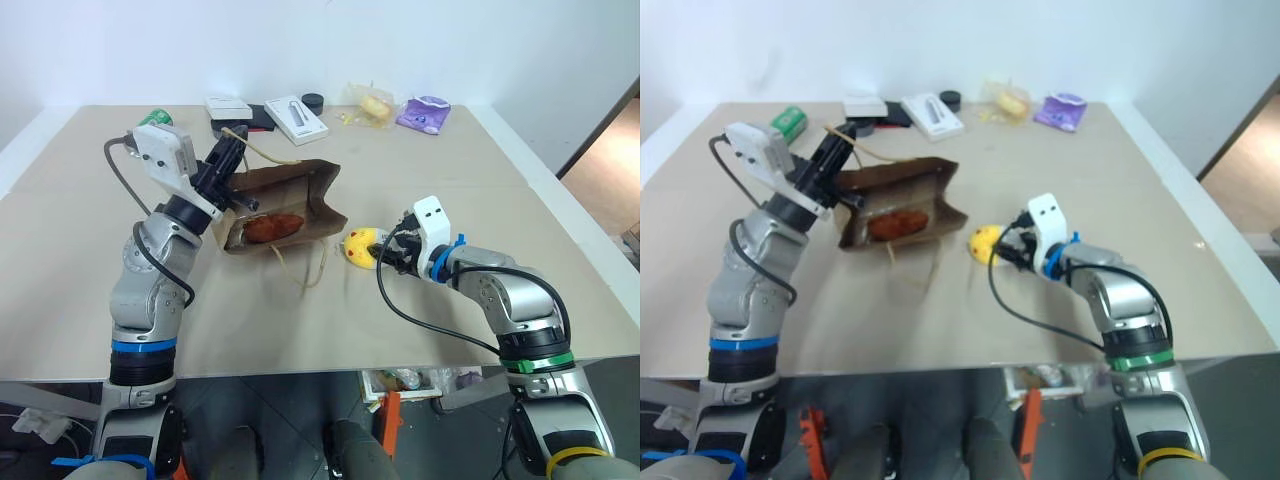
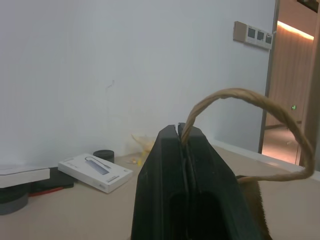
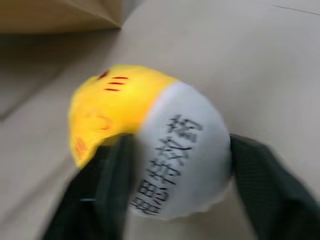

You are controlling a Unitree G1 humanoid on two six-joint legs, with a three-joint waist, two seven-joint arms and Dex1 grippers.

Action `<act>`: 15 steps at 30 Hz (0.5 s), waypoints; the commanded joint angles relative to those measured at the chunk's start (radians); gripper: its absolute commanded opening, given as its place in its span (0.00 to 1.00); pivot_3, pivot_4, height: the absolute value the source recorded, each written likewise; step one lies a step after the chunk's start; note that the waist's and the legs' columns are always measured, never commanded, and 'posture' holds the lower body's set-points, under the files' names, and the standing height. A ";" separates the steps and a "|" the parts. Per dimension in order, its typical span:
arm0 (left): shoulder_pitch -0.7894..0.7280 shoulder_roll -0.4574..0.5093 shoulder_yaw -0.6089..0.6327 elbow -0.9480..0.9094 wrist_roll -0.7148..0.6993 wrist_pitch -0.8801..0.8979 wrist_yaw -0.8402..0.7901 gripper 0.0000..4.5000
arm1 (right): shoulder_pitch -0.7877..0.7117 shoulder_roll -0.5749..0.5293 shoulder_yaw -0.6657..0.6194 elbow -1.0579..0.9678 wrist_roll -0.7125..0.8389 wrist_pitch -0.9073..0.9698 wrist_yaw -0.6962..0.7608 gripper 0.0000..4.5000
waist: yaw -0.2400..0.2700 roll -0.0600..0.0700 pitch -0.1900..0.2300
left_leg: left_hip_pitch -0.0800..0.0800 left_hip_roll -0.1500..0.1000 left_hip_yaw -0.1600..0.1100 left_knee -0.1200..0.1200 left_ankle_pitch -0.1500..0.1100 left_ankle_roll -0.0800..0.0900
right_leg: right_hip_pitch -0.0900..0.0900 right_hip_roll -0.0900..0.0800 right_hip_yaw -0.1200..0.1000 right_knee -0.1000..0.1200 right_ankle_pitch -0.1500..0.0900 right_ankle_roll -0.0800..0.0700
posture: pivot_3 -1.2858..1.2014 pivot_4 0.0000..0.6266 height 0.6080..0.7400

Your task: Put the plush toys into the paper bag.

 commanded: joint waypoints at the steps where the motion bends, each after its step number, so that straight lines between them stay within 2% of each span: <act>1: -0.025 0.010 0.017 -0.019 -0.009 0.000 0.008 0.00 | -0.011 0.005 -0.048 -0.015 0.026 0.017 0.023 0.36 | 0.000 0.000 0.000 | 0.000 0.000 0.000 0.000 0.000 0.000 | 0.000 0.000 0.000 0.000 0.000 0.000 | 0.52 0.24 1.00; 4: -0.024 0.008 0.021 -0.020 -0.014 0.009 0.015 0.00 | -0.007 0.024 -0.120 -0.112 0.128 -0.057 0.122 0.06 | 0.000 0.000 0.000 | 0.000 -0.001 0.000 0.001 0.000 0.000 | 0.000 -0.001 0.000 0.000 0.000 0.000 | 0.52 0.24 1.00; 5: -0.024 0.006 0.023 -0.020 -0.018 0.012 0.019 0.00 | -0.004 0.031 -0.152 -0.170 0.192 -0.067 0.170 0.01 | 0.000 0.000 0.000 | 0.000 -0.001 0.000 0.001 0.000 0.000 | 0.000 -0.001 0.001 0.000 0.000 0.000 | 0.52 0.24 1.00; 8: -0.024 0.006 0.021 -0.022 -0.020 0.017 0.021 0.00 | -0.031 0.051 -0.240 -0.310 0.406 0.016 0.230 0.01 | -0.001 0.001 0.001 | 0.000 0.000 -0.001 0.000 0.000 0.000 | 0.000 0.000 0.000 0.000 0.002 0.003 | 0.52 0.24 1.00; 10: -0.024 0.005 0.017 -0.023 -0.019 0.018 0.022 0.00 | -0.053 0.061 -0.253 -0.361 0.492 0.065 0.227 0.01 | 0.000 0.001 0.001 | 0.000 0.001 -0.002 0.000 -0.001 0.000 | 0.000 0.001 -0.001 0.000 0.002 0.004 | 0.52 0.24 1.00; 15: -0.027 -0.002 0.013 -0.022 -0.022 0.023 0.026 0.00 | -0.098 0.125 -0.164 -0.387 0.492 0.098 0.133 0.01 | -0.001 0.001 0.001 | 0.000 0.001 -0.003 0.000 -0.001 0.000 | 0.000 0.002 -0.003 0.000 0.000 0.000 | 0.52 0.24 1.00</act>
